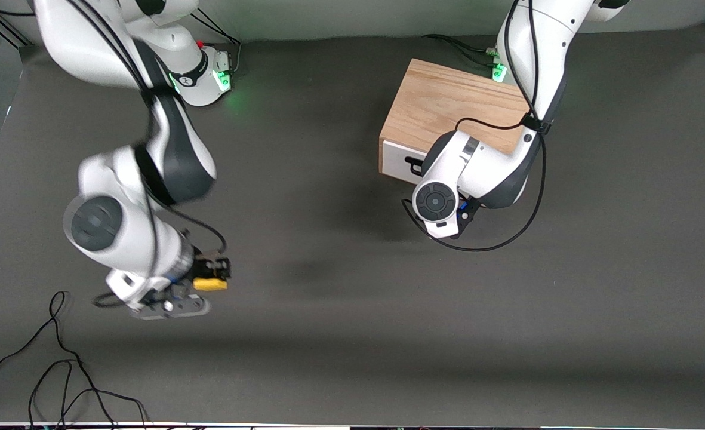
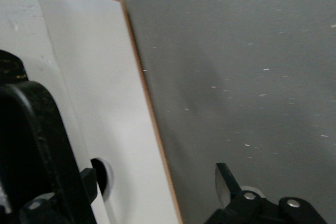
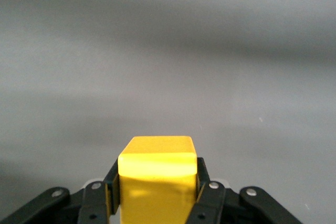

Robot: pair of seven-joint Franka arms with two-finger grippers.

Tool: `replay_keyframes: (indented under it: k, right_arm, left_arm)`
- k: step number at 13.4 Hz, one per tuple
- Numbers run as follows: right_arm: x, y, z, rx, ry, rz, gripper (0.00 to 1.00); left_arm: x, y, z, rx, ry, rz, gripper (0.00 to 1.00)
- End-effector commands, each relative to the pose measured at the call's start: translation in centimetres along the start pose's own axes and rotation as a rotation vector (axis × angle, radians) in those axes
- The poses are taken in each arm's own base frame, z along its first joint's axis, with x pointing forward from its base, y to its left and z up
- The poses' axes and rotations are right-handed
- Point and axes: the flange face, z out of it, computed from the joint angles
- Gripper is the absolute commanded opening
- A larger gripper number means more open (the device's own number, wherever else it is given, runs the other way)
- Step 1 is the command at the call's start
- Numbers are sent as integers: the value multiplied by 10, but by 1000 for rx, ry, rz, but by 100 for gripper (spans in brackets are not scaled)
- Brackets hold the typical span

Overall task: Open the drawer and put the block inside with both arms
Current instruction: 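Pull the drawer open with the left gripper while the right gripper lifts the cube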

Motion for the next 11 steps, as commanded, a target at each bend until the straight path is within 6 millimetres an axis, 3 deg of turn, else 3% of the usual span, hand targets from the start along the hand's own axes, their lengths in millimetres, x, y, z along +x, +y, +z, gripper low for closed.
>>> replay_keyframes:
  k: [1,6,8,11]
  right_arm:
    - [-27,13,-58,8,-4,13,33]
    - [-73,97,-121,-10,-74,35,29]
    - [-92,137,-129,-1,-82,42,29]
    - [-118,178,-132,19,-95,83,29]
  left_arm:
    - [3,26,-28,-116,18,3,100]
    - [13,46,-70,-218,15,0,100]
    - [15,51,-75,-265,29,17,100]
    - [12,57,-74,-306,40,26,100]
